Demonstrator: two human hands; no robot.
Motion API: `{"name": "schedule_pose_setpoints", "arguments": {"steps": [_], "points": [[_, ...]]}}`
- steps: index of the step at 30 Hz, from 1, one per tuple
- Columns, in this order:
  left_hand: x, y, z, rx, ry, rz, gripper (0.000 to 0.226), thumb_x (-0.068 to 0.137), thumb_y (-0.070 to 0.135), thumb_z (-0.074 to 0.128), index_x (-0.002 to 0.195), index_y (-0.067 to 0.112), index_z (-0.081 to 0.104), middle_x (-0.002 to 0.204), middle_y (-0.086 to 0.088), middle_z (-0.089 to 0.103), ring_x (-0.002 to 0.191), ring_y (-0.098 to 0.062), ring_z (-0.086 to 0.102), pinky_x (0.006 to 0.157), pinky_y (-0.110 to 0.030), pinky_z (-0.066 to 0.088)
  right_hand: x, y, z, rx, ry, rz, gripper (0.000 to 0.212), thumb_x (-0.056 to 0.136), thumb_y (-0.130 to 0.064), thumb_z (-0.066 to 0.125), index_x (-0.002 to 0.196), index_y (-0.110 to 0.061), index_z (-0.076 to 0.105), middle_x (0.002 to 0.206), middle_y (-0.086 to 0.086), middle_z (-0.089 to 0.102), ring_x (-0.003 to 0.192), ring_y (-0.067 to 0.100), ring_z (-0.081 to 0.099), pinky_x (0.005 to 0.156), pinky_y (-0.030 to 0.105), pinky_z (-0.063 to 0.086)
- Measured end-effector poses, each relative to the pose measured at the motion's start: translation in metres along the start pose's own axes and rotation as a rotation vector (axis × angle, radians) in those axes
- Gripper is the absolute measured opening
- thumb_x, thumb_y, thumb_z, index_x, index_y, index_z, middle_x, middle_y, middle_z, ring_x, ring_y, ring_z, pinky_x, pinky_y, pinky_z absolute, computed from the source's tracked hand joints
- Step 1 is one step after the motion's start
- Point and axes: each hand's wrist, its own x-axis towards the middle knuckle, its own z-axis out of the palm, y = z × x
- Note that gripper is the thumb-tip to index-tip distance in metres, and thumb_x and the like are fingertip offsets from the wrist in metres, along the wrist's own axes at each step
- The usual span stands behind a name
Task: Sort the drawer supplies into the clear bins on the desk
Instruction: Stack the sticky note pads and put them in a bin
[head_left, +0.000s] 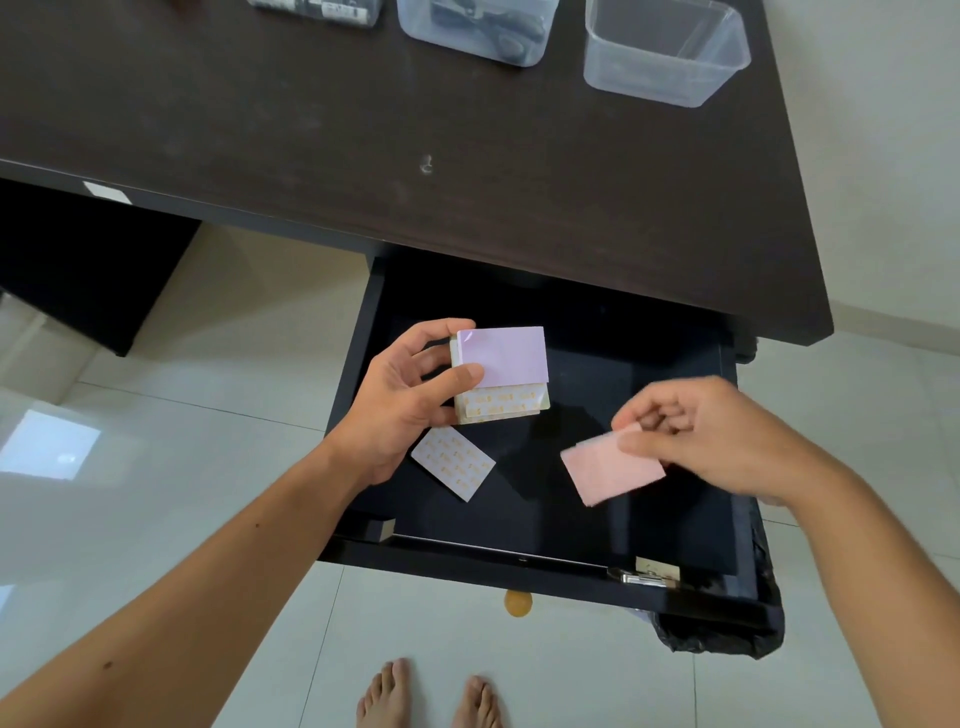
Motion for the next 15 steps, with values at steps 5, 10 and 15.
{"name": "schedule_pose_setpoints", "arguments": {"steps": [5,10,15], "points": [[-0.001,0.001,0.001,-0.024,-0.029,-0.01,0.052,0.086,0.016,0.075,0.135,0.018,0.061,0.127,-0.013,0.072,0.11,-0.03,0.076,0.08,-0.041,0.063,0.006,-0.031,0.0,0.667,0.076,-0.164,0.028,0.081,-0.017,0.076,0.107,-0.007,0.076,0.1,0.012,0.079,0.095,0.023,0.078,0.067,0.034,0.066],[-0.001,0.0,0.001,-0.02,-0.074,0.01,0.052,0.088,0.013,0.074,0.138,0.016,0.059,0.134,-0.016,0.068,0.116,-0.033,0.073,0.084,-0.044,0.063,0.026,-0.053,0.02,0.709,0.177,-0.209,0.018,0.088,-0.009,0.078,0.106,-0.01,0.077,0.096,0.008,0.08,0.094,0.023,0.08,0.064,0.037,0.066],[-0.002,0.0,-0.001,-0.011,-0.108,0.024,0.052,0.089,0.014,0.072,0.14,0.015,0.057,0.14,-0.016,0.065,0.124,-0.033,0.069,0.087,-0.043,0.063,0.039,-0.058,0.035,0.679,0.254,-0.181,0.017,0.092,-0.008,0.08,0.108,-0.01,0.076,0.098,0.011,0.081,0.097,0.024,0.08,0.064,0.035,0.065]]}}
